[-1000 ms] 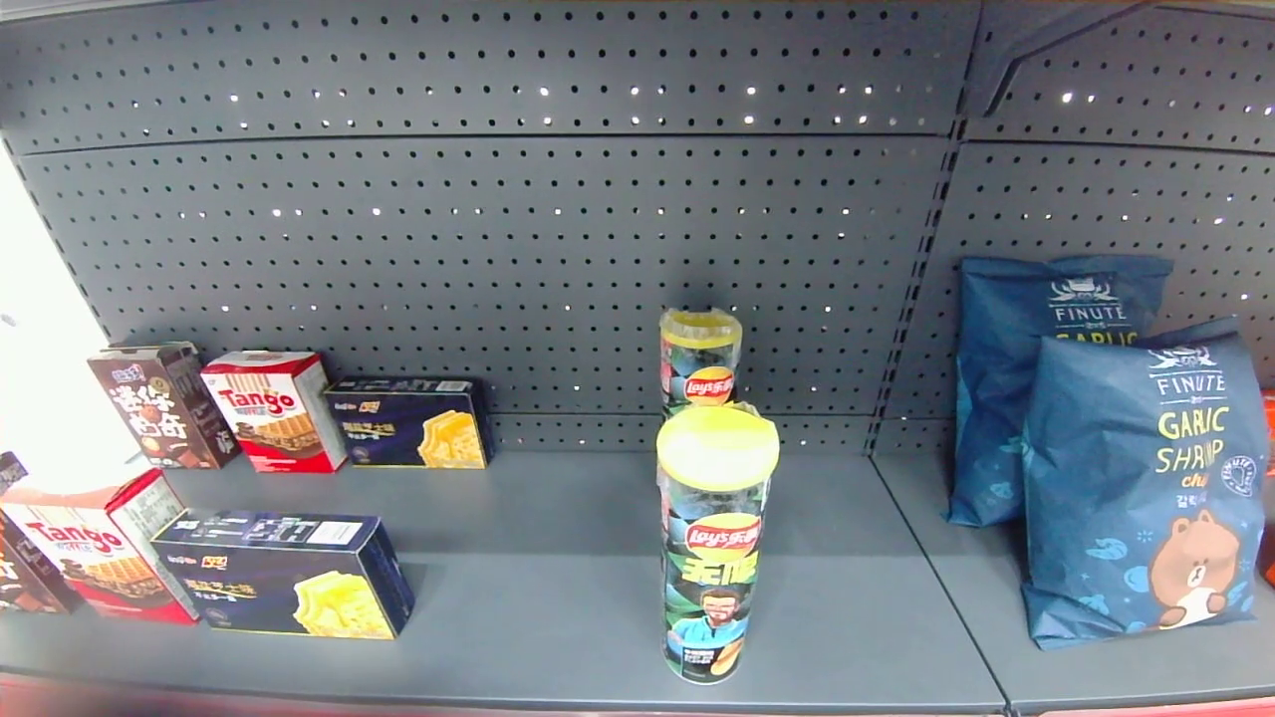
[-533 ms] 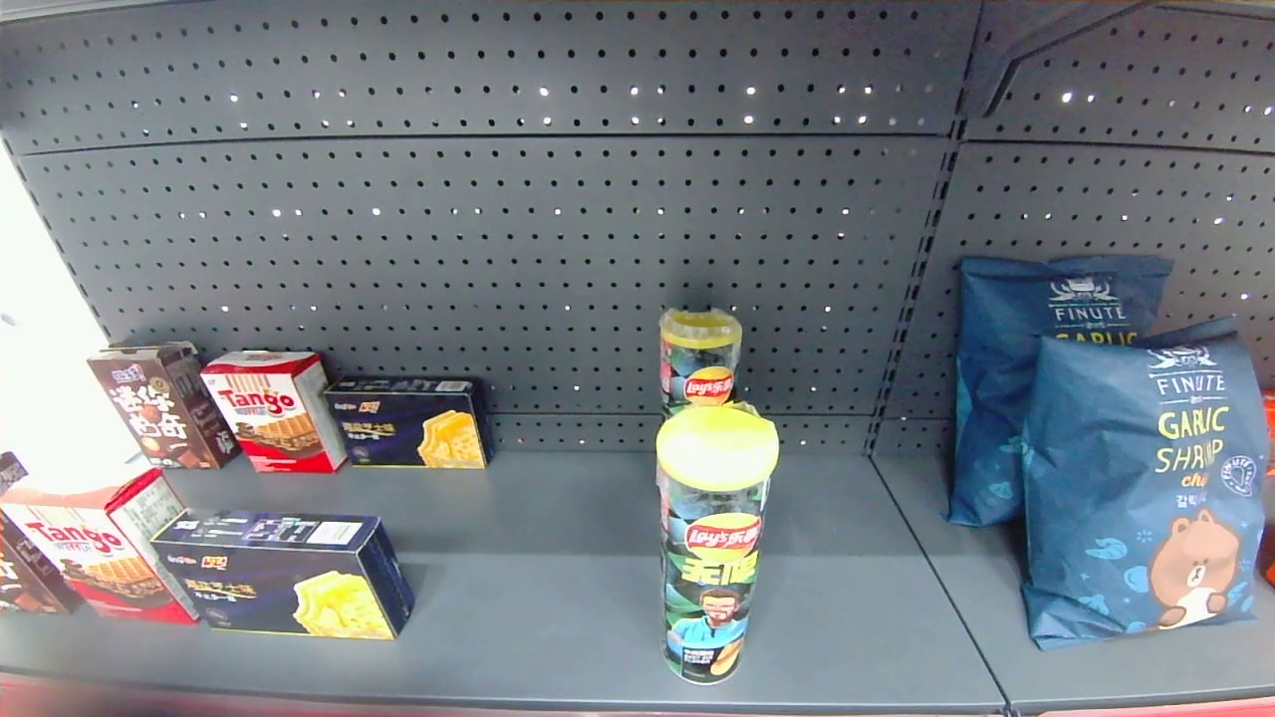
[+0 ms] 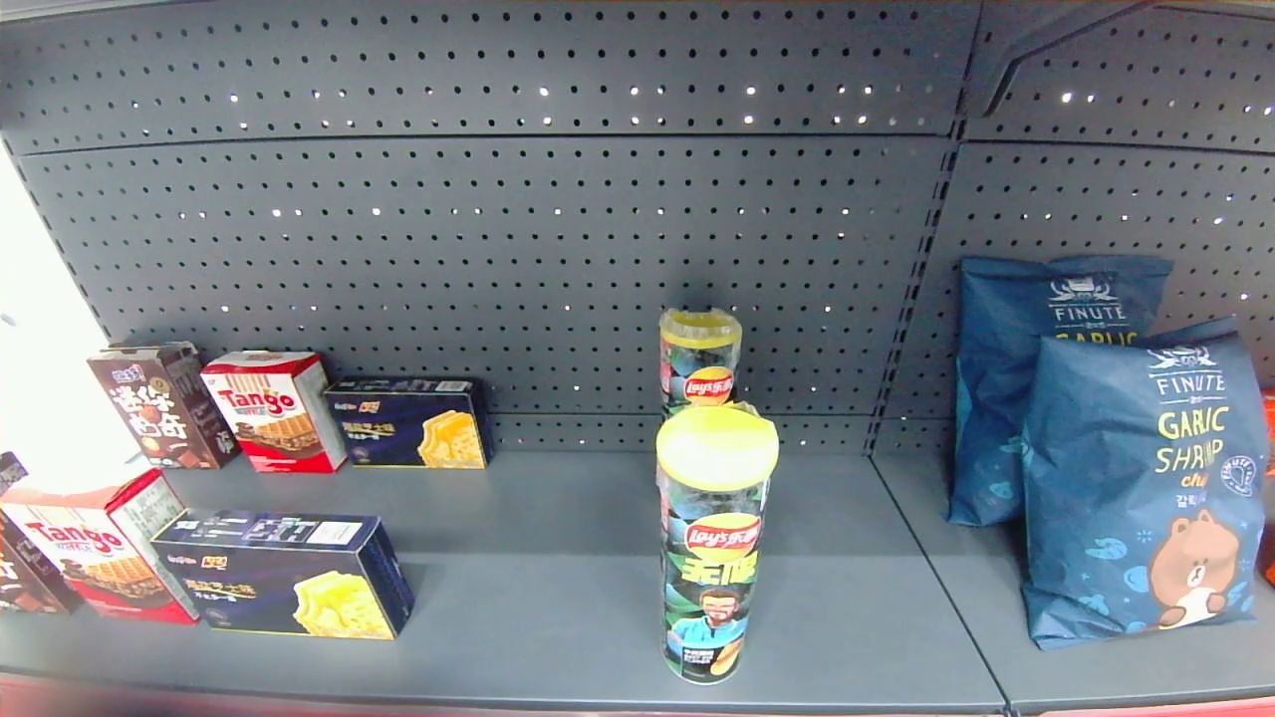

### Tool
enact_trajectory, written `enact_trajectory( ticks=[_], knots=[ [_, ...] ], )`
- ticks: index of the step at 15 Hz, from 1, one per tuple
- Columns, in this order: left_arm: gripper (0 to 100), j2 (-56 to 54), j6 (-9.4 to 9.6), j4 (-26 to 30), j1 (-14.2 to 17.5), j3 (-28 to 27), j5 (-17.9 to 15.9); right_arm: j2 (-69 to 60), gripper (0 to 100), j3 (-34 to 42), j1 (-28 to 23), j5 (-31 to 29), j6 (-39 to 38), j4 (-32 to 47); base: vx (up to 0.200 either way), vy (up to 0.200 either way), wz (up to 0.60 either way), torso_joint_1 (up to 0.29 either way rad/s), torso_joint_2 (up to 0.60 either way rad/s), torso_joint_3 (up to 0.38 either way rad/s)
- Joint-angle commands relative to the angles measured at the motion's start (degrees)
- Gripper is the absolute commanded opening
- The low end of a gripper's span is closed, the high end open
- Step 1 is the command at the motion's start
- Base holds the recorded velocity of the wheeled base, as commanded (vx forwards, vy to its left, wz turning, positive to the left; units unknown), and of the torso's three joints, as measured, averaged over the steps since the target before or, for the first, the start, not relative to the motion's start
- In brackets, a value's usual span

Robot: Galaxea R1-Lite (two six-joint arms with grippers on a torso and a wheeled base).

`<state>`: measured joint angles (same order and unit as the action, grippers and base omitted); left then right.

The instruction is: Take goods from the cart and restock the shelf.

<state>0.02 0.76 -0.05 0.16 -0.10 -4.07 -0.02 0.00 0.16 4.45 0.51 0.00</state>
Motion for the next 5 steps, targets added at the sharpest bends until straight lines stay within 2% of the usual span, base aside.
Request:
enact_trajectory(
  ticks=[1,5],
  knots=[
    [100,-0.02,0.12,-0.04,0.02,0.01,-0.06,0.02,100,0.00,0.02,0.03,0.02,0.00,0.000,0.000,0.00,0.000,0.00,0.000],
    [100,-0.02,0.12,-0.04,0.02,0.01,-0.06,0.02,100,0.00,0.02,0.03,0.10,0.00,0.000,0.000,0.00,0.000,0.00,0.000]
  ],
)
